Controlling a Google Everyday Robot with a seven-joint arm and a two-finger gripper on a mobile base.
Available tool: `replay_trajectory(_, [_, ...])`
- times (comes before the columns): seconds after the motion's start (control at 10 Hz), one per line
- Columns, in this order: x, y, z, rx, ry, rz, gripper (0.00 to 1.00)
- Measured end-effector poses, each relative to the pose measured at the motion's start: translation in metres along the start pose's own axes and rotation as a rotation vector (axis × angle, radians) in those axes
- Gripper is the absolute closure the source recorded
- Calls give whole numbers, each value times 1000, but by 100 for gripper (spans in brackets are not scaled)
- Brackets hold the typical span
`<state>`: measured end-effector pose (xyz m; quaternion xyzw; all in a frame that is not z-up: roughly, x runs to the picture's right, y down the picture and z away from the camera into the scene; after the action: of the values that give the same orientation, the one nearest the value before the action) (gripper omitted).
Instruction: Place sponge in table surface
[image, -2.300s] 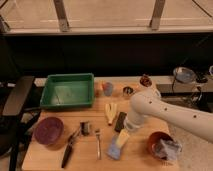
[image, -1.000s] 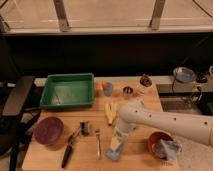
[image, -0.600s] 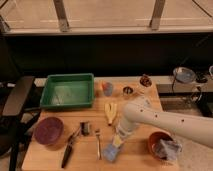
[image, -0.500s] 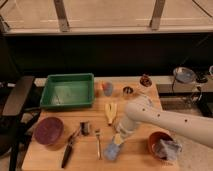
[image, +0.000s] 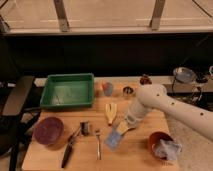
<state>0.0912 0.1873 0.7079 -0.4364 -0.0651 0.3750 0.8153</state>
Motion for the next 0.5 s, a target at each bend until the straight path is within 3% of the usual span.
replay_trajectory(0.3, [-9,-11,-19,-11,-24,-2,100])
replay_trajectory(0.5, [0,-18,-11,-26,-10,25,100])
